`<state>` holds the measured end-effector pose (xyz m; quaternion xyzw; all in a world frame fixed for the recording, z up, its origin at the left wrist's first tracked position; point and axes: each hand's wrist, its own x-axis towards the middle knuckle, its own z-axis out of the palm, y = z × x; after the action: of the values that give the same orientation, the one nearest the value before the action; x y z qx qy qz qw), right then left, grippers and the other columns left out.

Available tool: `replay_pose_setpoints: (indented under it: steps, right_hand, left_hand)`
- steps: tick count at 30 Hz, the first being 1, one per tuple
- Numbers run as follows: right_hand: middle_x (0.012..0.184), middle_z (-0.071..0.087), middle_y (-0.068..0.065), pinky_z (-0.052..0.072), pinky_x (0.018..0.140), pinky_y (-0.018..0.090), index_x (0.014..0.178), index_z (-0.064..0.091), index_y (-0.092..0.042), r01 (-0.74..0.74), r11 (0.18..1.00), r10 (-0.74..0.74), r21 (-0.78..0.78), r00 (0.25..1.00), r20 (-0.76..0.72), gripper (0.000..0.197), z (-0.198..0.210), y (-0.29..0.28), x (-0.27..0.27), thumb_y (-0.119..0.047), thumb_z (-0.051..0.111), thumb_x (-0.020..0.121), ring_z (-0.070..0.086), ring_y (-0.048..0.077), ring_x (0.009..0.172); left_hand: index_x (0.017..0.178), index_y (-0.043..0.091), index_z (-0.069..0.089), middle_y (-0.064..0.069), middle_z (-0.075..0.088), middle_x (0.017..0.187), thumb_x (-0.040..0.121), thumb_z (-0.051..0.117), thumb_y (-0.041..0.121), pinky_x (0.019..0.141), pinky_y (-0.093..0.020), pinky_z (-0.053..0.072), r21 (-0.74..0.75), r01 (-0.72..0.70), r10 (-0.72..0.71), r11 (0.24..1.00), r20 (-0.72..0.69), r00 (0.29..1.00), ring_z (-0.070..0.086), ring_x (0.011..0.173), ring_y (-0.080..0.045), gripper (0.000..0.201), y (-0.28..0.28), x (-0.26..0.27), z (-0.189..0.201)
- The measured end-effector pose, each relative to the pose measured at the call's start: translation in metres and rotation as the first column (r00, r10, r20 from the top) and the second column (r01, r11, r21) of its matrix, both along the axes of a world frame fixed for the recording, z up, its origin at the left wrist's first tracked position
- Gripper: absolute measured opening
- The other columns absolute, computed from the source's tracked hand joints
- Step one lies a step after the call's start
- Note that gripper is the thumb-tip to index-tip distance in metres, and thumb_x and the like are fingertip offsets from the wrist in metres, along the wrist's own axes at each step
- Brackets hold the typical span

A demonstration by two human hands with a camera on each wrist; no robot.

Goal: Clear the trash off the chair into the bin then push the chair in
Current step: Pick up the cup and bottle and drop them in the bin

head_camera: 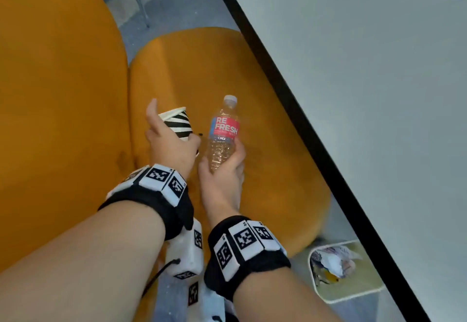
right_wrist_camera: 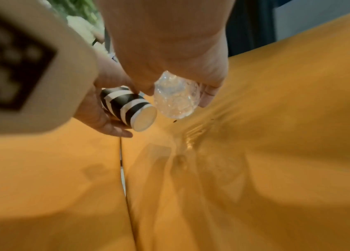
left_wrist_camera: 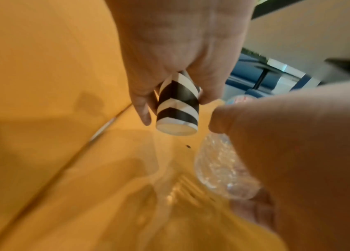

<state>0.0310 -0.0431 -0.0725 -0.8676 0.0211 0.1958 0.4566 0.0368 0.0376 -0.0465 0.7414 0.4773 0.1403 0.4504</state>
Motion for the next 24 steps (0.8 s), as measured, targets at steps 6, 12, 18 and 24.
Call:
replay_pose_setpoints:
  steps: [6,12,18,24]
  right_hand:
    - [0.13,0.049,0.02,0.033,0.102,0.038,0.136,0.032,-0.004,0.258,0.965,-0.257,-0.035,0.966,0.029,0.063,0.023,-0.14,-0.068,-0.021,0.062,0.083,0.044,0.037,0.121]
    - [0.128,0.049,0.016,0.042,0.1,0.045,0.135,0.03,-0.011,0.459,0.888,-0.458,-0.009,0.886,0.07,0.064,0.015,-0.281,-0.08,-0.022,0.064,0.083,0.048,0.032,0.116]
    - [0.123,0.052,0.013,0.049,0.093,0.051,0.123,0.031,-0.023,0.576,0.817,-0.575,0.04,0.818,-0.022,0.054,-0.042,-0.404,-0.073,-0.045,0.054,0.079,0.055,0.03,0.109]
    - [0.115,0.055,0.019,0.048,0.087,0.042,0.131,0.031,-0.025,0.512,0.859,-0.502,0.014,0.847,-0.174,0.043,-0.128,-0.47,-0.052,-0.041,0.046,0.094,0.057,0.035,0.1]
  left_hand:
    - [0.14,0.026,0.01,-0.013,0.055,0.125,0.074,0.069,0.013,0.087,-0.046,0.055,-0.08,0.225,-0.216,0.971,0.106,0.971,0.063,0.1,-0.03,0.089,-0.132,-0.06,0.012]
    - [0.124,0.011,0.037,0.004,0.052,0.104,0.075,0.072,0.013,0.084,-0.026,0.044,-0.148,0.43,-0.423,0.89,0.078,0.903,0.061,0.104,-0.021,0.06,-0.27,-0.084,-0.006]
    - [0.132,0.015,0.04,-0.003,0.053,0.126,0.072,0.075,0.011,0.099,-0.035,0.048,-0.241,0.548,-0.546,0.801,0.08,0.834,0.056,0.113,-0.019,0.069,-0.403,-0.067,-0.052]
    - [0.13,0.019,0.046,-0.003,0.058,0.128,0.075,0.071,0.015,0.104,-0.039,0.045,-0.274,0.562,-0.587,0.78,-0.008,0.81,0.058,0.116,-0.021,0.061,-0.473,-0.031,-0.134]
